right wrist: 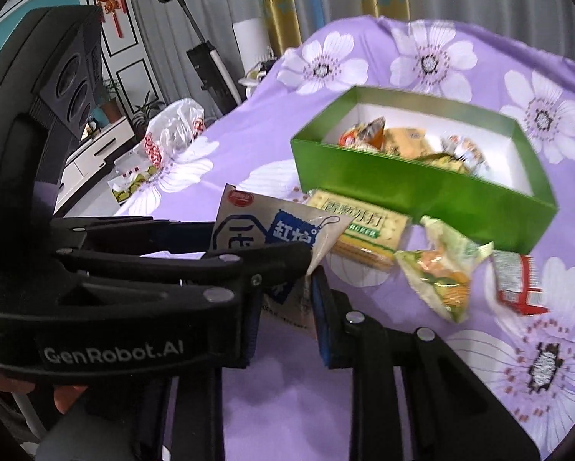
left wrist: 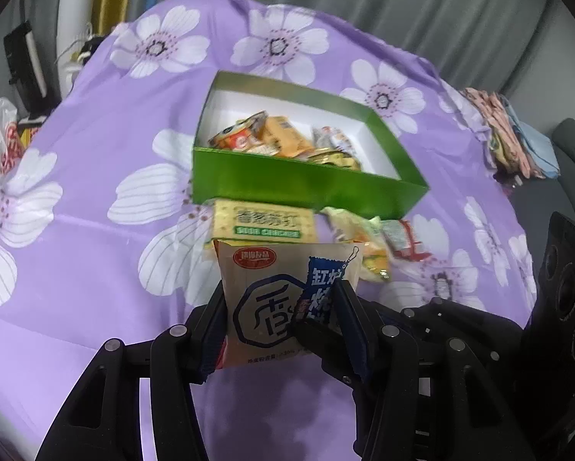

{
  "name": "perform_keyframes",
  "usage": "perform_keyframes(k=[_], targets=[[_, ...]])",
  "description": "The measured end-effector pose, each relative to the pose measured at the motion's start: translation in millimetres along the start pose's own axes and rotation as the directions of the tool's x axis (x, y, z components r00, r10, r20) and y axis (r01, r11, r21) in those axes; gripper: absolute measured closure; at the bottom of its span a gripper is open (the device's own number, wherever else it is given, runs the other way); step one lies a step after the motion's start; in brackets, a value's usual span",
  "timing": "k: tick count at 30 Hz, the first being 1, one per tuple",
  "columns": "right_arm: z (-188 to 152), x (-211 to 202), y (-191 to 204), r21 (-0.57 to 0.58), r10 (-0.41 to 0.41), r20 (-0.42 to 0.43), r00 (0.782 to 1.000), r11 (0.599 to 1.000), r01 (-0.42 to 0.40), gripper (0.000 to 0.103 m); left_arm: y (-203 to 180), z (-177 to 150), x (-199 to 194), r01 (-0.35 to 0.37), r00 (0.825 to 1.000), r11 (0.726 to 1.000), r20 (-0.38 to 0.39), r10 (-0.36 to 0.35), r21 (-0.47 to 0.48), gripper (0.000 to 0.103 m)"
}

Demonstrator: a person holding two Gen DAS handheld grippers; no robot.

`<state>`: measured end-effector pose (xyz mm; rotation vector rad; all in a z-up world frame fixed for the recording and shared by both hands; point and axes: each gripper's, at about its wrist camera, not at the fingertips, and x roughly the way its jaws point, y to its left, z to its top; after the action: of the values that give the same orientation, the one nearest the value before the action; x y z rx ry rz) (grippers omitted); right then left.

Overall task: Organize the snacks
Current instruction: 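Carry the white-and-blue bag over the green box with the left tool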

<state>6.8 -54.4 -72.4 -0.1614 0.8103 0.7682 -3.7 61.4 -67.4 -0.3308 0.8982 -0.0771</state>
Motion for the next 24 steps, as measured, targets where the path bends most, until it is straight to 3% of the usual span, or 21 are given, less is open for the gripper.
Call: perform_keyframes(k=[13,24], targets=[[-5.8,-53.0,-12.6,0.007,-0.042,0.090,0.995,0.999,0.041,0.078,-55.3,2.8,-23.1,-0.006,0.999,0.993,0.054,-0.001,0.119,0.049],[-15.3,-72.8,-28.3,0.047,-0.070,0.122,0.990,0.997,0.065,0.078,-85.5,4.3,-19.4,-0.002,0.999,0.984,0.051,-0.008,0.179,0.049]])
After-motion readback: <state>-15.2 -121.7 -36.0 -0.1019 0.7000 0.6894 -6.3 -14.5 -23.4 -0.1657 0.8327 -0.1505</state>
